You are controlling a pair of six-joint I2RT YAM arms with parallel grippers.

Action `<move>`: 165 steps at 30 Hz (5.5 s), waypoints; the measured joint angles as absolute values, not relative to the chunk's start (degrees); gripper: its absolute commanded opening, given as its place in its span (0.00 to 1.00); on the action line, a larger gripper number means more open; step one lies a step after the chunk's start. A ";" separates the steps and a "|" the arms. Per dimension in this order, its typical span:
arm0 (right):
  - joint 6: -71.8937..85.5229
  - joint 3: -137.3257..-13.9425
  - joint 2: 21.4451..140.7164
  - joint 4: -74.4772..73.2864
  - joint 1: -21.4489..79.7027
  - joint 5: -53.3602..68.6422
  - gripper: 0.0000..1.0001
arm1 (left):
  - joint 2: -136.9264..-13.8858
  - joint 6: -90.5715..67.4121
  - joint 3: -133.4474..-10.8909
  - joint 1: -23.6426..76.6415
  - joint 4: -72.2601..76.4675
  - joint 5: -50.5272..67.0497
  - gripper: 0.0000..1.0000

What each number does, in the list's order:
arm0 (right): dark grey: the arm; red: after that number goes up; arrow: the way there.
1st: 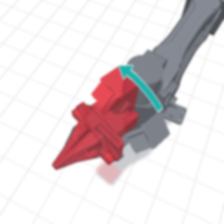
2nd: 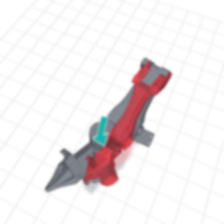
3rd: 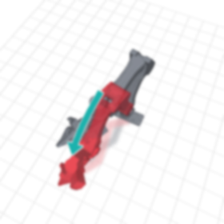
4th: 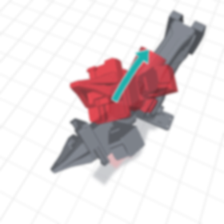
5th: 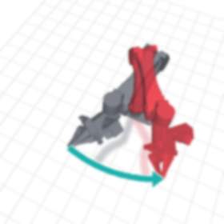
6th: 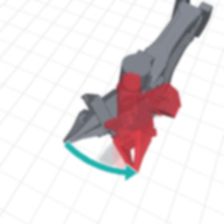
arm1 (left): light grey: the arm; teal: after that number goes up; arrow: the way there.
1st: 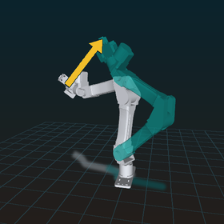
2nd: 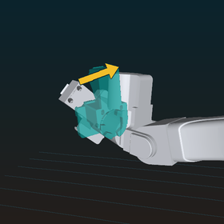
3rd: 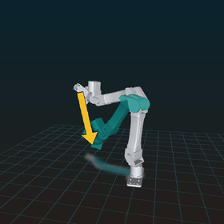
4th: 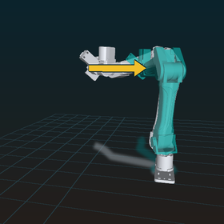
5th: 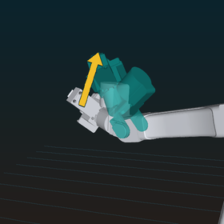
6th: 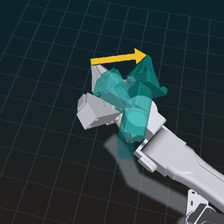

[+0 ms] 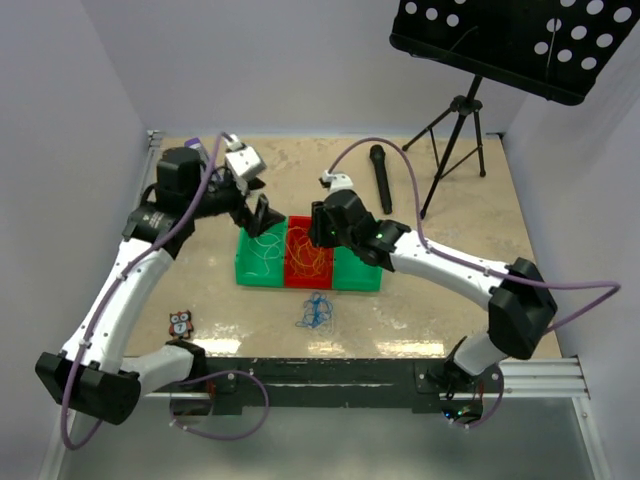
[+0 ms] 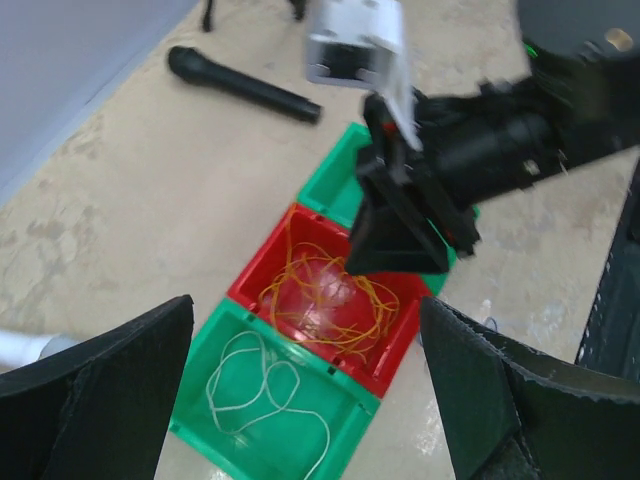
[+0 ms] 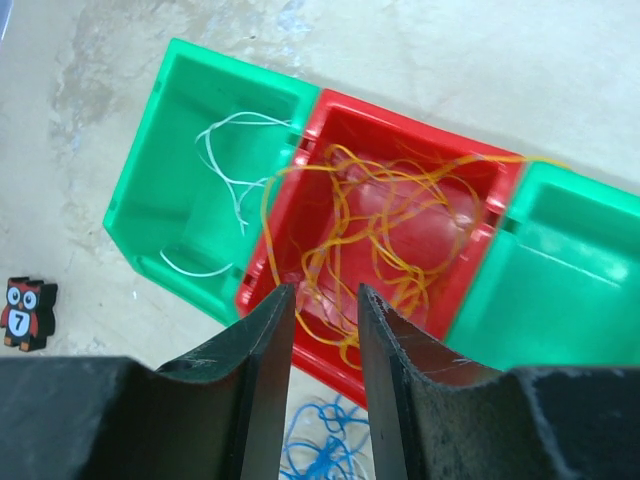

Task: Untangle the cables

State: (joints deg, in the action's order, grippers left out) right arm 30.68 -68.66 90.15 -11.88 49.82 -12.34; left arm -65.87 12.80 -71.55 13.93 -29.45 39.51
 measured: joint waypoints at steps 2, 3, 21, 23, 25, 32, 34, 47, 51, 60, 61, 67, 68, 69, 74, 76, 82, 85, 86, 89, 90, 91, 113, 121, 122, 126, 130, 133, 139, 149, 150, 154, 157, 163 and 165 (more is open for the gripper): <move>31.33 -64.77 86.46 -11.55 48.60 -11.81 0.36 | -64.51 15.62 -69.89 19.51 -30.20 39.22 1.00; 31.75 -62.74 84.49 -11.51 48.05 -11.55 0.36 | -63.59 16.73 -68.12 22.13 -30.30 39.16 1.00; 38.85 -45.23 55.77 -14.22 44.95 -10.94 0.28 | -70.91 28.86 -48.38 49.21 -29.19 27.94 0.70; 39.29 -44.53 54.72 -14.20 44.95 -10.92 0.26 | -73.67 30.35 -49.12 49.54 -28.56 27.16 0.66; 39.66 -43.88 54.17 -14.20 44.95 -10.90 0.24 | -75.31 31.24 -49.63 49.65 -27.75 26.76 0.61; 39.90 -42.61 53.91 -14.22 44.95 -10.87 0.17 | -79.59 32.71 -51.66 50.74 -26.24 26.33 0.40; 39.90 -42.61 53.80 -14.20 44.95 -10.87 0.17 | -81.17 32.82 -52.29 51.00 -26.15 26.44 0.41; 39.83 -42.61 50.41 -15.86 44.93 -11.00 0.15 | -85.60 36.64 -53.06 52.16 -26.41 26.63 0.09; 39.64 -42.61 50.09 -16.32 44.93 -10.98 0.16 | -85.60 36.64 -54.39 52.16 -26.92 26.55 0.04; 37.60 -40.53 49.12 -14.11 44.93 -5.69 0.49 | -80.51 32.18 -61.91 52.16 -32.93 28.99 0.00; 37.45 -39.99 48.93 -13.80 44.93 -4.64 0.50 | -79.02 32.01 -62.19 52.16 -33.30 29.10 0.00; 36.84 -37.39 48.71 -11.57 44.93 0.51 0.53 | -70.70 33.06 -69.41 52.16 -41.47 31.16 0.00; 36.80 -36.93 48.75 -11.03 44.93 1.26 0.53 | -70.35 33.58 -71.81 52.16 -43.11 31.66 0.00; 36.77 -36.34 48.86 -10.17 44.93 2.44 0.53 | -70.32 33.93 -74.30 52.16 -44.71 32.21 0.00; 36.29 -34.48 50.33 -5.74 44.95 7.81 0.53 | -70.30 34.09 -85.25 52.16 -48.31 34.24 0.00; 35.99 -34.02 50.02 -4.14 44.93 9.37 0.53 | -70.00 33.67 -87.22 52.16 -48.31 34.37 0.00; 35.62 -33.93 46.87 -1.98 44.93 10.26 0.51 | -67.77 32.97 -86.06 52.16 -47.55 32.64 0.00; 35.90 -33.58 44.18 -2.11 44.93 9.76 0.50 | -66.70 32.53 -84.55 52.16 -46.96 30.74 0.00; 35.99 -33.36 43.05 -2.20 44.93 9.54 0.50 | -66.46 32.49 -84.12 52.16 -46.78 29.85 0.00; 35.99 -33.17 40.80 -2.85 44.93 8.88 0.50 | -65.73 32.08 -82.89 52.14 -45.91 26.63 0.00; 36.01 -33.04 40.10 -2.98 44.93 8.71 0.50 | -65.45 31.97 -82.43 52.14 -45.56 25.34 0.00; 35.99 -32.77 39.35 -2.98 44.93 8.69 0.50 | -65.17 31.75 -81.93 52.14 -45.06 23.83 0.00; 30.02 -36.03 51.20 6.15 45.47 14.33 0.47 | -68.71 29.34 -89.19 51.70 -42.04 19.64 0.00; 32.05 -35.81 60.77 13.52 52.21 13.54 0.32 | -71.53 29.12 -96.23 51.70 -43.27 22.11 0.00; 32.62 -35.35 61.98 14.92 53.65 13.06 0.31 | -72.12 29.15 -98.50 51.70 -44.07 22.81 0.00; 35.07 -31.79 65.95 19.22 58.06 12.21 0.31 | -73.78 29.56 -106.78 51.70 -45.60 24.75 0.00; 37.21 -27.11 68.12 21.65 59.00 11.09 0.33 | -74.91 30.28 -114.98 51.70 -45.47 25.36 0.00; 38.65 -24.34 68.77 22.90 59.27 10.00 0.35 | -74.91 31.16 -118.93 51.70 -43.38 24.60 0.00; 39.81 -23.31 69.60 24.40 59.37 8.73 0.41 | -73.43 32.73 -119.26 51.70 -30.17 18.72 0.00; 40.18 -22.41 70.00 24.84 59.61 6.96 0.49 | -71.79 35.70 -118.02 51.70 -9.17 12.97 0.00; 40.16 -22.41 69.89 24.77 59.64 6.87 0.50 | -71.64 35.68 -117.75 51.70 -8.16 12.99 0.00; 40.16 -22.31 66.98 23.51 59.64 5.74 0.49 | -70.37 35.75 -114.45 51.70 -4.95 12.86 0.00; 40.38 -22.17 64.75 24.14 59.64 5.10 0.40 | -70.04 36.40 -111.57 51.70 -0.08 11.35 0.00; 41.58 -19.90 68.77 25.56 59.64 4.99 0.16 | -71.18 41.80 -111.33 51.70 9.91 7.40 0.00; 41.95 -19.16 70.11 25.17 59.64 4.97 0.06 | -71.88 43.31 -113.12 51.70 11.66 7.20 0.00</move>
